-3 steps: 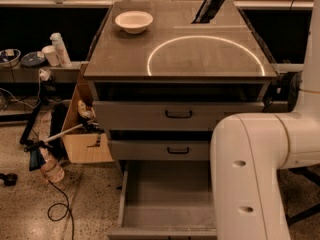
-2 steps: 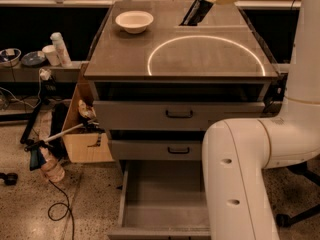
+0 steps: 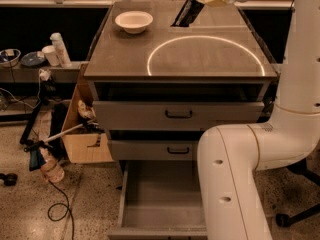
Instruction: Place rxbar chocolate into bottom drawer
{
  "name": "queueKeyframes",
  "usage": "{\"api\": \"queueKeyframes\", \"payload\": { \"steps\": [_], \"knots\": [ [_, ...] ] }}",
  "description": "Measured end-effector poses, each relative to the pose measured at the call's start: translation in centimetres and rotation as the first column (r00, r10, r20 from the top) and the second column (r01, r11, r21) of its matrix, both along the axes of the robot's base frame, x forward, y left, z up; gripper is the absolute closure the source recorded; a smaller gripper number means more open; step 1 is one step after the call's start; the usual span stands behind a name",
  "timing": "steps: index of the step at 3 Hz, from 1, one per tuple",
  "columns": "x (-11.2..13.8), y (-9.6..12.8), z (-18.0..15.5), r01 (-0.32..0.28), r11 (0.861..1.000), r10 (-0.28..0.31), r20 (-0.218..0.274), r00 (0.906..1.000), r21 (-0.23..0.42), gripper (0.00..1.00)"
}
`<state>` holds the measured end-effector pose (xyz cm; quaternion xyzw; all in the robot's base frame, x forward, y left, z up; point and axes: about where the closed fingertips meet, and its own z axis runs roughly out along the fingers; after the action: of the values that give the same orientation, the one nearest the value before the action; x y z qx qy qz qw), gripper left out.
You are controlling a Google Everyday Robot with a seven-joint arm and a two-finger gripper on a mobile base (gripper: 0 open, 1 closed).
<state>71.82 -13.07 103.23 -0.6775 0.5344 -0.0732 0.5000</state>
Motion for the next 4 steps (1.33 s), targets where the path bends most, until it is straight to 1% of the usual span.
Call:
{"api": "queueKeyframes", "payload": {
  "steps": [1,2,3,4],
  "knots": [
    [-0.1,0.3,0.6,0.000,1.000,0.000,0.015,0.9999,0.004,1.00],
    [-0.4,1.0,2.2,-0.002,1.000,0.002,0.051,0.9987,0.012,1.00],
    [-1.8,1.6,3.9,0.001,1.000,-0.002,0.071,0.9975,0.005,1.00],
    [-2.3,1.7,5.0,0.015,1.000,-0.014,0.081,0.9966,-0.015,1.00]
  ]
}}
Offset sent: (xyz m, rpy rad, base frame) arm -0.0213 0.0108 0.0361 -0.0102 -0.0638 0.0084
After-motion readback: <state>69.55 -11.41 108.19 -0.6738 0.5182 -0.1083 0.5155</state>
